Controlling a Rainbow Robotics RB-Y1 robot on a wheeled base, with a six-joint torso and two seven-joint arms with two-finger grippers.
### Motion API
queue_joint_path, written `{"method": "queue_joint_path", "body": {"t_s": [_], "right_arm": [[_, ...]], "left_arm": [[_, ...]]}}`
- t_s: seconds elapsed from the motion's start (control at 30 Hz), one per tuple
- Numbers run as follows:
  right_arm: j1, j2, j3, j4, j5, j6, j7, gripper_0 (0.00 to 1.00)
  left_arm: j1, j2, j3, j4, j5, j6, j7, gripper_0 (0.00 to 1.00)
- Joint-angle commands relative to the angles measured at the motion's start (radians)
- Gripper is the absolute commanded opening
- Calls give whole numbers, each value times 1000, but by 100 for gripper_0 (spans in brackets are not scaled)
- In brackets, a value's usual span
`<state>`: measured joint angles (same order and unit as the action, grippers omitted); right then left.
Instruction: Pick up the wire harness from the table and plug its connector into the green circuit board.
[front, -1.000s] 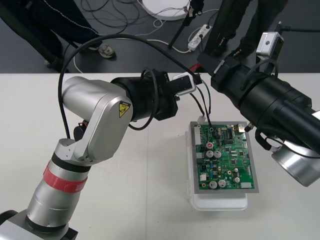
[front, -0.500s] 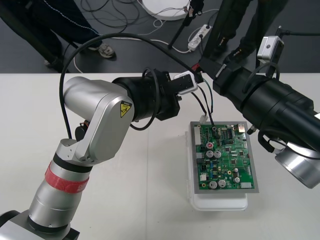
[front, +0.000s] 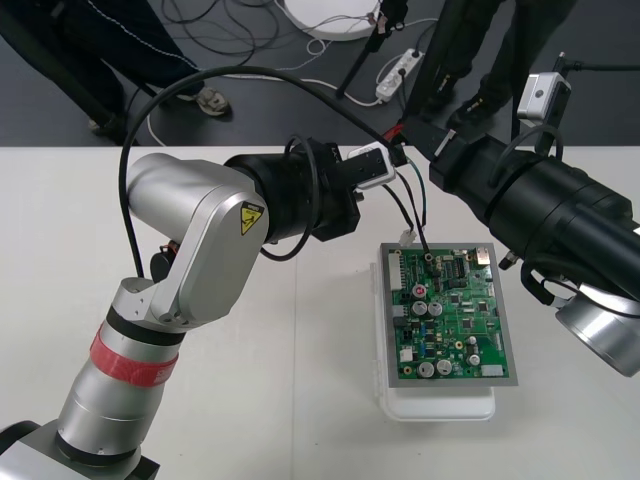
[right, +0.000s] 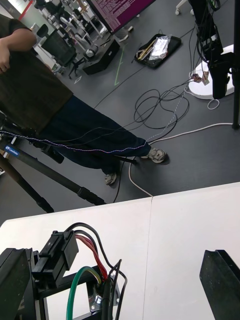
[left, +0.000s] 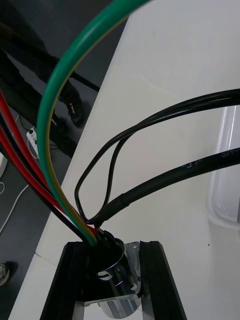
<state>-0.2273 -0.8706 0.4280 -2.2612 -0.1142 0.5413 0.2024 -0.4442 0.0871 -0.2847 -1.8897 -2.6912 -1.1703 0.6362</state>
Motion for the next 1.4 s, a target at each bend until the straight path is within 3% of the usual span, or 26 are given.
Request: {"method": "queue_joint_path", "body": {"t_s": [0.03, 0.57, 0.6, 0.67, 0.73, 0.77, 0.8, 1.0, 1.4], "right_arm": [[-29, -33, 2, -29, -5, -8, 25, 100], [-30, -28, -2, -29, 8, -23, 15, 100], [-30, -28, 0, -29, 8, -23, 17, 97], [-30, -28, 0, -29, 8, -24, 15, 81], [-29, -28, 0, -29, 8, -23, 15, 57], [-30, -28, -2, -31, 8, -23, 15, 33], [-30, -28, 0, -29, 8, -24, 15, 20], [-30, -28, -2, -29, 15, -31, 15, 5], [-30, -28, -2, -29, 30, -35, 14, 0]], "left_arm": [[12, -32, 5, -43, -6, 6, 63, 0], [15, -32, 5, -43, -4, 5, 60, 1], [15, -33, 5, -45, -6, 5, 60, 0], [16, -33, 5, -45, -6, 5, 60, 1], [15, -32, 5, -43, -4, 6, 60, 1], [15, -32, 5, -43, -4, 6, 60, 0], [15, -33, 5, -45, -4, 6, 60, 0], [15, -33, 5, -43, -4, 6, 60, 0], [16, -32, 4, -43, -6, 5, 54, 0]]}}
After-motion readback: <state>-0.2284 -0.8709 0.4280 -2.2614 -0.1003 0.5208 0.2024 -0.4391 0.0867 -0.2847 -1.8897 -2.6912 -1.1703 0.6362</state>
